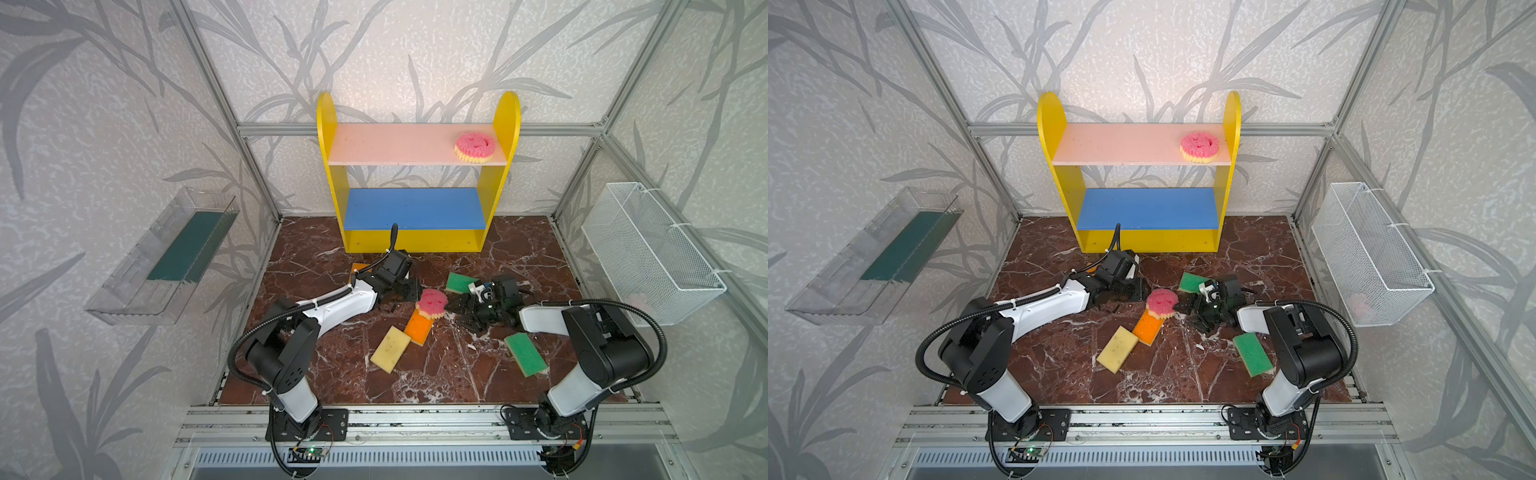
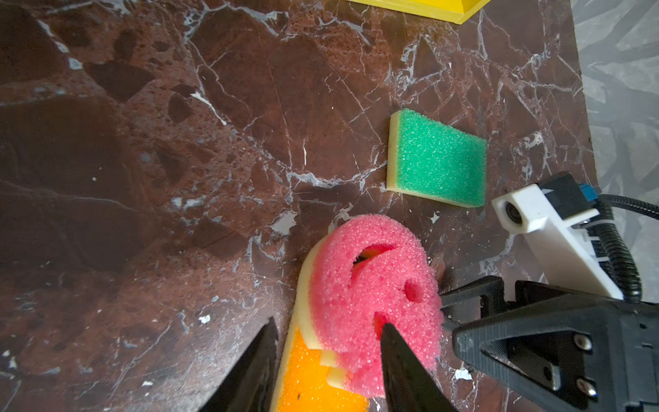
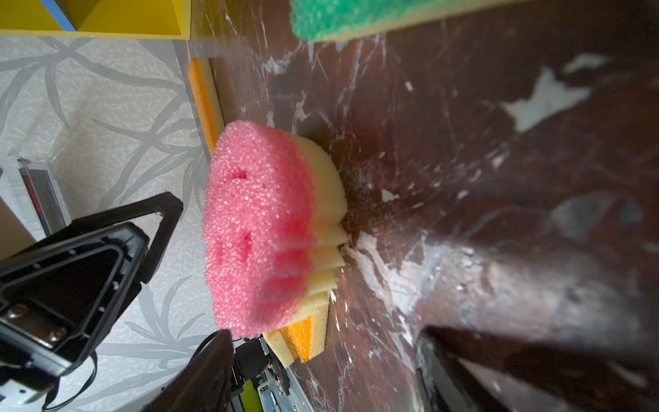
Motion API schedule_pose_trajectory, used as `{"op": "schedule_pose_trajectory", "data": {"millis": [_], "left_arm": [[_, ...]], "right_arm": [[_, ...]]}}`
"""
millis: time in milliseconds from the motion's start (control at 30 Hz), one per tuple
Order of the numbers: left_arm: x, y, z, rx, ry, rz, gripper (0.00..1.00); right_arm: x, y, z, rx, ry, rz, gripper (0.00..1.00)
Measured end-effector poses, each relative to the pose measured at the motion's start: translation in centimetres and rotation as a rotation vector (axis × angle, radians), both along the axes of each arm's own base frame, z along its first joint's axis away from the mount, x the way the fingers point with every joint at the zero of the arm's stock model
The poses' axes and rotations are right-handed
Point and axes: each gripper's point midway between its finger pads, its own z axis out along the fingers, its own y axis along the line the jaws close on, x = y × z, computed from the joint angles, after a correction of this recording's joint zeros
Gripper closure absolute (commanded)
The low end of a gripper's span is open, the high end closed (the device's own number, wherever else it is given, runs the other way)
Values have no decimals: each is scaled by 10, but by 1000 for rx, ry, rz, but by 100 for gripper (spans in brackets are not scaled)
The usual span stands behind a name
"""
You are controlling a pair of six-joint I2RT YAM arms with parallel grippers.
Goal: Arrange cleaning sponges on a shelf
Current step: Pick up the cleaning sponge.
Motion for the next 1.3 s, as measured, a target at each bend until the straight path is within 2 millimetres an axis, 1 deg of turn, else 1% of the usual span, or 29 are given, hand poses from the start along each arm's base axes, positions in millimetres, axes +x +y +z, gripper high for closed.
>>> {"op": "schedule_pose_trajectory", "data": {"millis": [233, 400, 500, 667, 767, 900, 1100, 1200, 1300], "left_arm": [[-7, 3, -11, 8, 22, -4, 52], [-10, 6, -18, 11, 36, 1, 53], [-12, 7, -21, 10, 44, 5, 53], [-15, 8, -25, 9, 52, 6, 53], [-16, 9, -27, 12, 58, 8, 53], [-17, 10, -26, 12, 56, 9, 53], [-16, 12, -15, 9, 30, 12, 51], [-17, 15, -10, 14, 22, 14, 51], [-18, 17, -4, 20, 7, 15, 51]], "right_arm": [[14, 11, -2, 41, -6, -5, 30], [16, 23, -4, 57, -4, 9, 36], [17, 26, -6, 64, -1, 9, 42], [20, 28, -4, 74, -7, 1, 57], [22, 28, -3, 73, -12, -3, 60], [24, 28, -1, 60, -21, -2, 61], [22, 28, 7, 0, -54, 6, 61], [20, 26, 18, -37, -86, 11, 61], [20, 24, 35, -67, -139, 16, 61]]}}
